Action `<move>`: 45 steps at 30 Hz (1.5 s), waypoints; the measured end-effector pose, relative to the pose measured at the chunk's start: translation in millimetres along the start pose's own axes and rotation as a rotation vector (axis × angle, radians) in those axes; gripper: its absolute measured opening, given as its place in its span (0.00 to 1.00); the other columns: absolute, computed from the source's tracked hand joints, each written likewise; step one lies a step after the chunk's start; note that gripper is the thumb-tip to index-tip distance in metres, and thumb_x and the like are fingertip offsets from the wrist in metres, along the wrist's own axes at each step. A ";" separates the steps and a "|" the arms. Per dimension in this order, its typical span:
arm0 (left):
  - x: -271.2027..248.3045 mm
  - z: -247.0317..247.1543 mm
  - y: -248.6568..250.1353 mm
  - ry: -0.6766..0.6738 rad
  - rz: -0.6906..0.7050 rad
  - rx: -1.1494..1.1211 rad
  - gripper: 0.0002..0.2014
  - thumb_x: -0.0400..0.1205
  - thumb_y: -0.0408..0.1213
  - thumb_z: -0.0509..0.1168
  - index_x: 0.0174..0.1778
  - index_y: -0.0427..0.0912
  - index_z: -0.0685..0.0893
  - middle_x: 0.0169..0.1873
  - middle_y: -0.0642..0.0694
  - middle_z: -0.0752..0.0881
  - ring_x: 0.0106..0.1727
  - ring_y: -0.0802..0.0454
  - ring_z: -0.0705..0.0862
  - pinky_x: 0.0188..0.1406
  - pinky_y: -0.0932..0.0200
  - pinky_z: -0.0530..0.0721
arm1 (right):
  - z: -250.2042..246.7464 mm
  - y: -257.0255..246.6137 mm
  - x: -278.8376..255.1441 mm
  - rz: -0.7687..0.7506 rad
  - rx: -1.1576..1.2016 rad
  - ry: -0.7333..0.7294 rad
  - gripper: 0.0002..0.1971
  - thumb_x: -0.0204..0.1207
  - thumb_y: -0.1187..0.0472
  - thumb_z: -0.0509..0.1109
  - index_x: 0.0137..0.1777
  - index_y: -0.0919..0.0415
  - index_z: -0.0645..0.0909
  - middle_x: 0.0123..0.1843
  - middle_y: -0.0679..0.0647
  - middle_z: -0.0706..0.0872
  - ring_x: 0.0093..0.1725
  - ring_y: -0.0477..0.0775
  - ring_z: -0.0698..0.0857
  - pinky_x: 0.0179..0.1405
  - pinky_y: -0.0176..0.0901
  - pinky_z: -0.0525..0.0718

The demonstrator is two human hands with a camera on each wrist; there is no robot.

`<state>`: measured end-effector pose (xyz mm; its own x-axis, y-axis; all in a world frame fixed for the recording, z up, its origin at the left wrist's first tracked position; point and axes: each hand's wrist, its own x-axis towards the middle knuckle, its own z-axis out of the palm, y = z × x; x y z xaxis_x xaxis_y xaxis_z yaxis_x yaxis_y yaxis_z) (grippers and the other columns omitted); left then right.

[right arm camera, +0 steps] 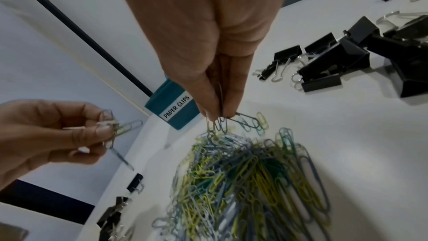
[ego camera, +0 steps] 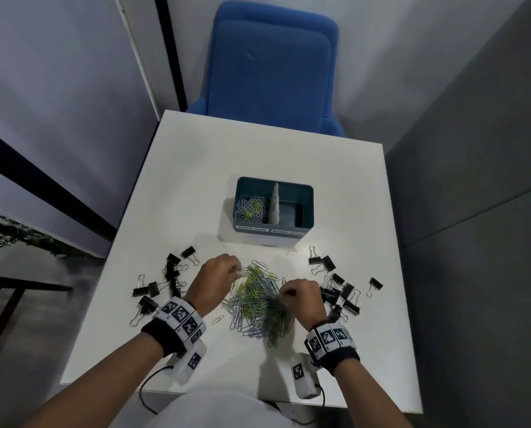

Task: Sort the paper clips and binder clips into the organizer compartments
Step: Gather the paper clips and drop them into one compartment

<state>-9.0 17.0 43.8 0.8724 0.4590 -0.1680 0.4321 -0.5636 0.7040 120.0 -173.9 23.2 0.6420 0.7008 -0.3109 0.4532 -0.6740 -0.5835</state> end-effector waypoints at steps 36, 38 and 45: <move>-52.9 43.6 -68.6 -0.420 -0.233 0.441 0.47 0.75 0.46 0.74 0.82 0.40 0.52 0.70 0.39 0.64 0.60 0.41 0.80 0.52 0.49 0.83 | -23.6 9.6 31.8 0.053 -0.287 -0.275 0.40 0.66 0.58 0.82 0.77 0.55 0.67 0.71 0.60 0.72 0.60 0.59 0.82 0.59 0.48 0.84; -53.5 47.8 -68.8 -0.408 -0.229 0.429 0.47 0.75 0.42 0.75 0.82 0.40 0.51 0.70 0.39 0.64 0.58 0.42 0.80 0.51 0.52 0.83 | -5.4 31.3 14.1 0.100 -0.341 -0.386 0.48 0.60 0.60 0.85 0.78 0.50 0.61 0.71 0.60 0.67 0.62 0.60 0.79 0.60 0.52 0.86; -37.5 69.6 -41.4 -0.300 -0.171 0.308 0.34 0.75 0.29 0.68 0.76 0.40 0.62 0.61 0.41 0.70 0.44 0.45 0.76 0.35 0.57 0.75 | 34.2 25.7 -10.9 0.084 -0.201 -0.329 0.51 0.53 0.54 0.88 0.73 0.45 0.61 0.67 0.57 0.66 0.64 0.59 0.71 0.60 0.59 0.85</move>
<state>-43.7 -24.7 -27.0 0.7908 0.3699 -0.4877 0.5836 -0.6959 0.4185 103.5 -190.9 -14.1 0.4642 0.6571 -0.5939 0.5408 -0.7413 -0.3976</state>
